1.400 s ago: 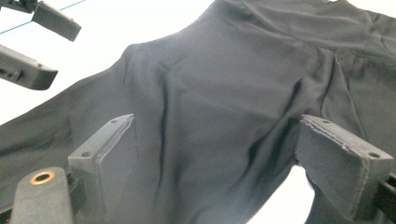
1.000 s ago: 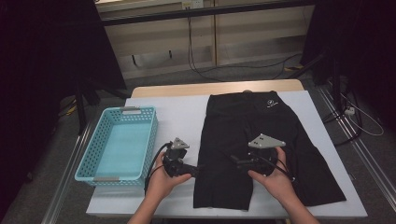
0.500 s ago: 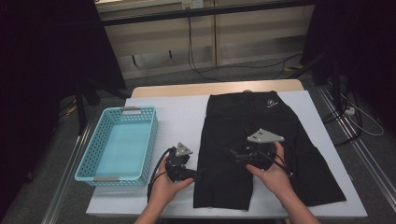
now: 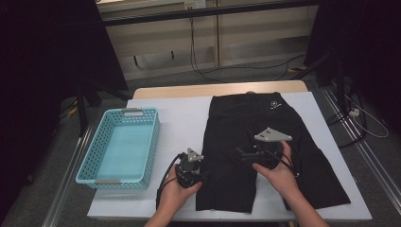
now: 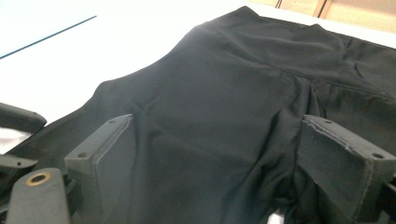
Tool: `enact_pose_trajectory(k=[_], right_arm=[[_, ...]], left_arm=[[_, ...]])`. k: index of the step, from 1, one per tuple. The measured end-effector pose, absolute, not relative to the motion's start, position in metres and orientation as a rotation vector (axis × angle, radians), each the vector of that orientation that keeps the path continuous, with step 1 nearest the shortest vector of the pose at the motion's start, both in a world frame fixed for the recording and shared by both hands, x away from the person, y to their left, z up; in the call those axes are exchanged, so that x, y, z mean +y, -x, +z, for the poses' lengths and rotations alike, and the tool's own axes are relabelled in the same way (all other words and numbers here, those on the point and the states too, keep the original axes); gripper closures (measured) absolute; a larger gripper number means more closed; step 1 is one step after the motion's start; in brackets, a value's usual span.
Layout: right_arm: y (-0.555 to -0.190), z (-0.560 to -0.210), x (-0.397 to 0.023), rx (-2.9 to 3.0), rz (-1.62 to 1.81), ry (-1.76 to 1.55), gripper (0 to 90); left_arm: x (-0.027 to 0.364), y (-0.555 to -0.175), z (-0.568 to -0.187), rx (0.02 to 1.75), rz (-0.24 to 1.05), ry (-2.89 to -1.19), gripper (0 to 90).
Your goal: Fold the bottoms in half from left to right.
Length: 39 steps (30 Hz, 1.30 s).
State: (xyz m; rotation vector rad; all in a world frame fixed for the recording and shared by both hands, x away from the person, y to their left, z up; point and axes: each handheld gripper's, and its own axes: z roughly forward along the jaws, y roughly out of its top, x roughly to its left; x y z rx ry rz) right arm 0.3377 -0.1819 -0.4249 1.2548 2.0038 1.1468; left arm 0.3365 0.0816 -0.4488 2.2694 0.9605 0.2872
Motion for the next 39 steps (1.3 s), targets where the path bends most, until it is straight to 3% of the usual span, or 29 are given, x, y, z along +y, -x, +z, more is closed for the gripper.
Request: enact_pose_trajectory(k=[7, 15, 39], right_arm=[[-0.342, -0.426, -0.184, 2.009, 1.128, -1.247, 11.4], [-0.349, -0.426, -0.179, 2.022, 1.12, -1.238, 10.9], [-0.39, -0.436, -0.15, 2.066, 1.19, -1.319, 10.5]], left_arm=[[0.078, -0.339, -0.448, 0.998, 0.178, -2.235, 88.7], [0.074, -0.34, -0.438, 0.948, 0.08, -2.216, 89.3], [0.072, -0.341, -0.426, 0.868, 0.035, -2.147, 89.5]])
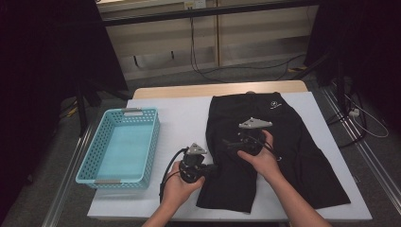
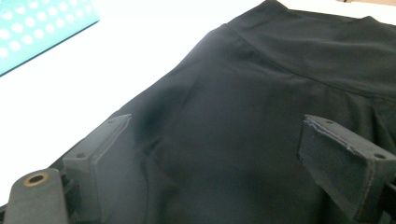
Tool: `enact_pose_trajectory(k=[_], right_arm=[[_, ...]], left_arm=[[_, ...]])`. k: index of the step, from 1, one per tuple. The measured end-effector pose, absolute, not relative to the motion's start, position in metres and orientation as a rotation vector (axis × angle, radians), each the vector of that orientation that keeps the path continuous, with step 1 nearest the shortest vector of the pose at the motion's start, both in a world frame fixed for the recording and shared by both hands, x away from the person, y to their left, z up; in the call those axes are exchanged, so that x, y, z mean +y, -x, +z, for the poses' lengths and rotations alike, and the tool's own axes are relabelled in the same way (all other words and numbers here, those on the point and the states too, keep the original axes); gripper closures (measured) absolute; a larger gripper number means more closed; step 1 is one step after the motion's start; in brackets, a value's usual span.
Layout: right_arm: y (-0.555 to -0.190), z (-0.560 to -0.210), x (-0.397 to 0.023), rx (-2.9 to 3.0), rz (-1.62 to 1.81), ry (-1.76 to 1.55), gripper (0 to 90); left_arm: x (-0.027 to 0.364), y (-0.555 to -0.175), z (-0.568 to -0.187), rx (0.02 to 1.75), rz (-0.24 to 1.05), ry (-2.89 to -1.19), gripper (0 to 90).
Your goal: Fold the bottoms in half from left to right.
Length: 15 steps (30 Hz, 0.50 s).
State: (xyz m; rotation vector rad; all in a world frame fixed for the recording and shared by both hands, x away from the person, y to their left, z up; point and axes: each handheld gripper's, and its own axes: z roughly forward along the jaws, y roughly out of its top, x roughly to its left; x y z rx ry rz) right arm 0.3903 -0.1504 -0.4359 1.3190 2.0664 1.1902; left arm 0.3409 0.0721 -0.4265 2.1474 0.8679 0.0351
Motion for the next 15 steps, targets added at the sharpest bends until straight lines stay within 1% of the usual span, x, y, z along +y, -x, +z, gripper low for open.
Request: enact_pose_trajectory(k=[9, 12, 13, 15], right_arm=[[-0.4, -0.444, -0.131, 2.111, 1.241, -1.338, 9.6], [-0.403, -0.448, -0.125, 2.124, 1.251, -1.377, 12.1], [-0.404, -0.45, -0.122, 2.134, 1.229, -1.346, 13.5], [-0.406, -0.453, -0.116, 2.167, 1.21, -1.33, 18.0]], left_arm=[[0.072, -0.34, -0.425, 0.859, 0.052, -2.127, 89.5], [0.071, -0.338, -0.423, 0.85, 0.078, -2.125, 89.5], [0.071, -0.338, -0.423, 0.85, 0.087, -2.126, 89.5], [0.072, -0.337, -0.424, 0.858, 0.08, -2.127, 89.5]])
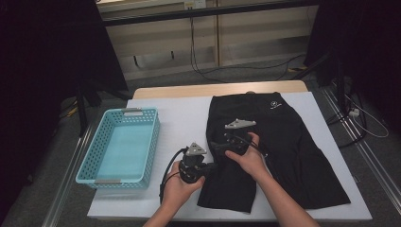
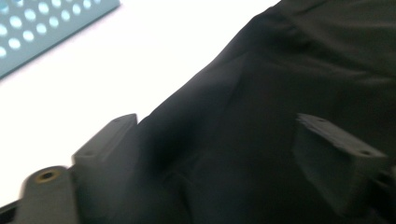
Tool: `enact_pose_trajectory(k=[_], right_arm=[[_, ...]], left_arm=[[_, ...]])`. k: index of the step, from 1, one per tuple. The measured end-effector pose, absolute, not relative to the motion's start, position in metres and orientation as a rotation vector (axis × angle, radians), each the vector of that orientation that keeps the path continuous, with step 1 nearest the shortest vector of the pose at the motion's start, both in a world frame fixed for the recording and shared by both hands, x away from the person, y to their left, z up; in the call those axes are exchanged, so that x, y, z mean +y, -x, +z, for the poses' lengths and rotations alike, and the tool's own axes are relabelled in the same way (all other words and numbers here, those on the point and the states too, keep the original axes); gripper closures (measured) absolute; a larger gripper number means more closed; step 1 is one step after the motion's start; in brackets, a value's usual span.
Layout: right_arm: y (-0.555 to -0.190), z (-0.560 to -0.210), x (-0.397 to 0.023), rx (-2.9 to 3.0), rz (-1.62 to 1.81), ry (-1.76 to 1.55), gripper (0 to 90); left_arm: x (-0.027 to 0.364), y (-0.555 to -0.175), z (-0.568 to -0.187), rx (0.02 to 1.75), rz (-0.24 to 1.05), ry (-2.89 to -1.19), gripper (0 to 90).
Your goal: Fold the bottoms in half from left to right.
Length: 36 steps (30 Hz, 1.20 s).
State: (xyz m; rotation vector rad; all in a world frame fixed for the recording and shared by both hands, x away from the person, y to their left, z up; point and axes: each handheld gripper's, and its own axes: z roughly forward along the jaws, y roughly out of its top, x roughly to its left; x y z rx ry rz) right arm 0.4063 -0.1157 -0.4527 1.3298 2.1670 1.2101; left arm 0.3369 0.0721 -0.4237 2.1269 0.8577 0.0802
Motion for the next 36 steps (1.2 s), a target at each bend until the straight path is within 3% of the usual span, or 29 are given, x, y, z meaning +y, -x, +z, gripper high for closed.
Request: enact_pose_trajectory(k=[8, 11, 14, 15, 23, 29, 36], right_arm=[[-0.414, -0.463, -0.094, 2.266, 1.145, -1.307, 25.1], [-0.416, -0.464, -0.091, 2.268, 1.05, -1.256, 50.9], [-0.418, -0.46, -0.102, 2.255, 1.028, -1.248, 85.4], [-0.418, -0.457, -0.109, 2.243, 1.059, -1.27, 88.1], [-0.403, -0.433, -0.155, 2.175, 1.137, -1.264, 88.9], [-0.391, -0.434, -0.174, 2.165, 1.133, -1.282, 88.0], [-0.403, -0.446, -0.168, 2.166, 1.058, -1.273, 74.3]], left_arm=[[0.071, -0.335, -0.423, 0.84, 0.102, -2.128, 89.5], [0.073, -0.335, -0.421, 0.846, 0.11, -2.113, 89.5], [0.074, -0.335, -0.421, 0.845, 0.111, -2.106, 89.6], [0.073, -0.335, -0.421, 0.847, 0.106, -2.102, 89.6], [0.068, -0.334, -0.419, 0.837, 0.102, -2.08, 89.6], [0.064, -0.334, -0.421, 0.835, 0.076, -2.074, 89.5], [0.062, -0.333, -0.424, 0.842, 0.077, -2.079, 89.5]])
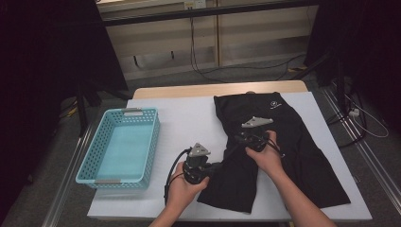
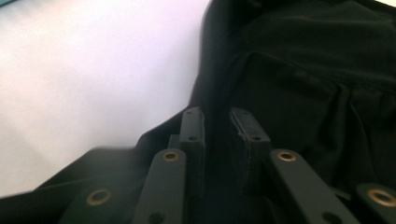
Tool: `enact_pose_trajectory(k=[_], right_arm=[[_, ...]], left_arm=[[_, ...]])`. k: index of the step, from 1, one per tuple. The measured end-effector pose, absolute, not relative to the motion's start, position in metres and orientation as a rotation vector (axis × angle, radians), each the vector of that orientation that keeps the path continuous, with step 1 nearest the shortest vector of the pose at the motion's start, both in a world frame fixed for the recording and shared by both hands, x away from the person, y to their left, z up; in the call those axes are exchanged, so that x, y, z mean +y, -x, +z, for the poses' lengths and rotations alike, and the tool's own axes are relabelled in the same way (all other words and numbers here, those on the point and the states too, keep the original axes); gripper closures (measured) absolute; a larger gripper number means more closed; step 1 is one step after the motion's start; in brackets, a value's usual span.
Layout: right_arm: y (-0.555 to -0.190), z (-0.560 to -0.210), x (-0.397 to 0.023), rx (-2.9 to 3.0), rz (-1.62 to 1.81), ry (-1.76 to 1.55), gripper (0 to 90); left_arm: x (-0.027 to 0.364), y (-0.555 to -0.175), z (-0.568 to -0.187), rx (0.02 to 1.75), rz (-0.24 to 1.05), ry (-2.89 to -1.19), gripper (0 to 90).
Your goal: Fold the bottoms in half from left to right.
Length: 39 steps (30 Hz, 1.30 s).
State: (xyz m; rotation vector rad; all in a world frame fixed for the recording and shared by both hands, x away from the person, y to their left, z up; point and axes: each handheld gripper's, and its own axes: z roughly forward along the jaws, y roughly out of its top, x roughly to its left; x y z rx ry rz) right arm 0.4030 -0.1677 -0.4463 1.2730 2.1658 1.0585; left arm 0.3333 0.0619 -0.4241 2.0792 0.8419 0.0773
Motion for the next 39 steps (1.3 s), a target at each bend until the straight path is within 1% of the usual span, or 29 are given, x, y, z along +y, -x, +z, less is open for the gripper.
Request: enact_pose_trajectory(k=[7, 18, 25, 30, 35, 37, 39], right_arm=[[-0.415, -0.452, -0.153, 2.171, 1.032, -1.26, 64.6], [-0.431, -0.458, -0.14, 2.174, 1.02, -1.259, 59.1], [-0.445, -0.463, -0.129, 2.152, 0.994, -1.268, 60.5], [-0.454, -0.46, -0.124, 2.139, 0.99, -1.259, 63.1], [-0.463, -0.457, -0.119, 2.127, 1.005, -1.265, 69.1], [-0.466, -0.457, -0.117, 2.135, 1.008, -1.26, 70.1], [-0.467, -0.46, -0.115, 2.134, 1.013, -1.267, 76.3]], left_arm=[[0.063, -0.334, -0.425, 0.83, 0.058, -2.084, 89.4], [0.064, -0.333, -0.427, 0.834, 0.041, -2.084, 89.4], [0.069, -0.335, -0.422, 0.848, 0.035, -2.058, 89.4], [0.071, -0.337, -0.424, 0.855, 0.027, -2.064, 89.4], [0.069, -0.336, -0.423, 0.85, 0.029, -2.056, 89.4], [0.07, -0.336, -0.421, 0.848, 0.027, -2.052, 89.4], [0.071, -0.337, -0.42, 0.855, 0.021, -2.042, 89.4]])
